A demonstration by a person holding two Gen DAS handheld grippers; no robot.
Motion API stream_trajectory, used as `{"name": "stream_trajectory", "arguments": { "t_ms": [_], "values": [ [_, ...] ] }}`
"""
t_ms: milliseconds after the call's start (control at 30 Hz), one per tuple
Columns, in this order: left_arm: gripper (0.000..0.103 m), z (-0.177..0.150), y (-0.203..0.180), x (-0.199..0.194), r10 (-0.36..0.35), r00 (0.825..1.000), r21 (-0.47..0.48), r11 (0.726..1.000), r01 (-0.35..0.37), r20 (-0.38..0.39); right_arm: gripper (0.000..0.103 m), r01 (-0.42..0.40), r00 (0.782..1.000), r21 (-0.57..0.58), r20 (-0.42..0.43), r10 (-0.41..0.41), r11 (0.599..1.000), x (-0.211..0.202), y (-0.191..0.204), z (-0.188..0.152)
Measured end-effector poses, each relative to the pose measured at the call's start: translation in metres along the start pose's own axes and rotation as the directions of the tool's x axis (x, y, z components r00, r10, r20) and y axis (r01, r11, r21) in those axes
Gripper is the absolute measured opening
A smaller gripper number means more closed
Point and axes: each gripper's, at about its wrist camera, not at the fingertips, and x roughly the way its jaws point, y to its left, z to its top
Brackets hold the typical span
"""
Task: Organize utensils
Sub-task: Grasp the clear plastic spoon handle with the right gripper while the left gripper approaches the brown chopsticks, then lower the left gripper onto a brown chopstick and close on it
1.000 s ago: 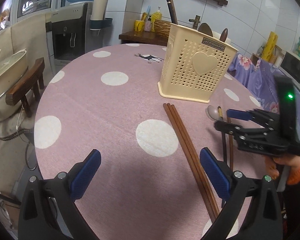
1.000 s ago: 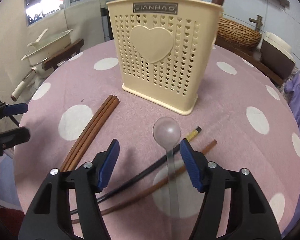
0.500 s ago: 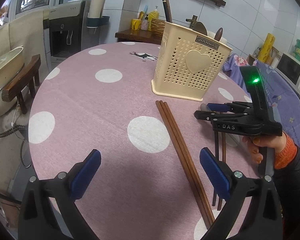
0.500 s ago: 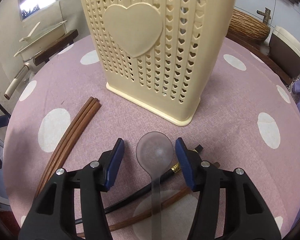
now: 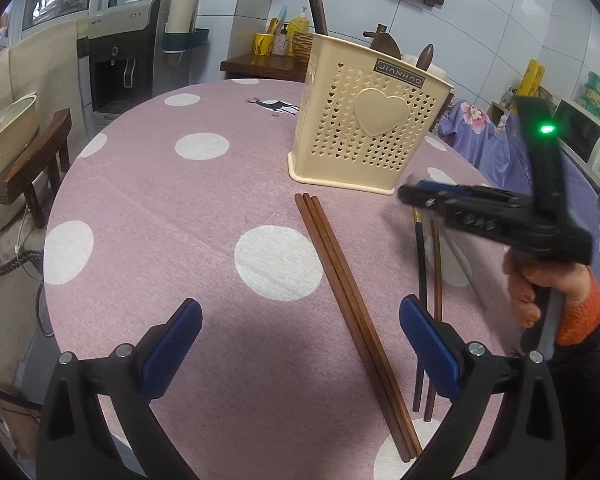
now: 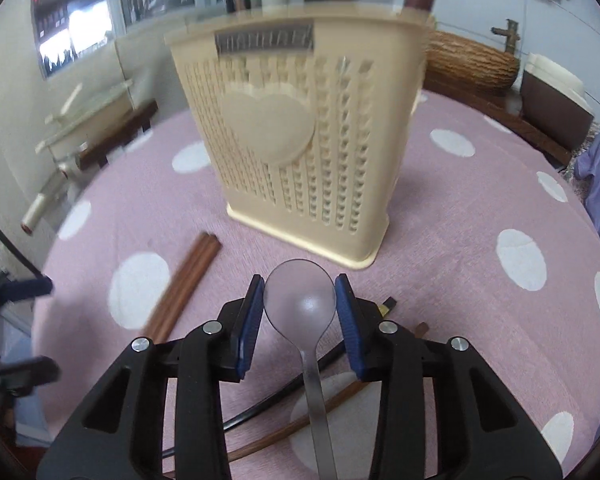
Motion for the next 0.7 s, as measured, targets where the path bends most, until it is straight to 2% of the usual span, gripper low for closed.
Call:
{"name": "stream_trajectory", "arguments": {
  "t_ms": [133, 300, 367, 467, 567, 700],
  "values": [
    [0.098, 0.001, 0.0, 0.004, -0.002, 1.0, -0.004, 1.0, 0.002, -0.007, 0.037, -0.005, 0.994, 0.069, 0.113, -0.002, 0.998, -0.048, -0.004, -0.004],
    [0.093, 0.005, 0.0, 0.011, 0.012, 1.0, -0.009, 1.0, -0.012, -0.006, 0.037, -0.017, 0.969, 0.185, 0.244, -0.029, 0.983, -0.103, -0.01, -0.018],
    [0.082, 0.007, -0.003, 0.016, 0.027, 1.0, 0.0, 1.0, -0.027, -0.009, 0.037, 0.017, 0.96, 0.205, 0.271, -0.073, 0.979, -0.116, -0.012, -0.024],
    [0.062, 0.009, -0.012, 0.025, 0.044, 0.999, 0.035, 0.998, -0.043, -0.029, 0.037, 0.062, 0.945, 0.209, 0.303, -0.125, 0.976, -0.128, -0.009, -0.034],
    [0.052, 0.009, -0.021, 0.035, 0.048, 0.997, 0.063, 0.997, -0.045, -0.053, 0.037, 0.057, 0.941, 0.215, 0.314, -0.124, 0.975, -0.13, -0.007, -0.037],
    [0.047, 0.008, -0.029, 0.047, 0.066, 0.995, 0.085, 0.995, -0.06, -0.074, 0.037, 0.046, 0.937, 0.216, 0.328, -0.117, 0.975, -0.134, -0.006, -0.038]
  ]
}}
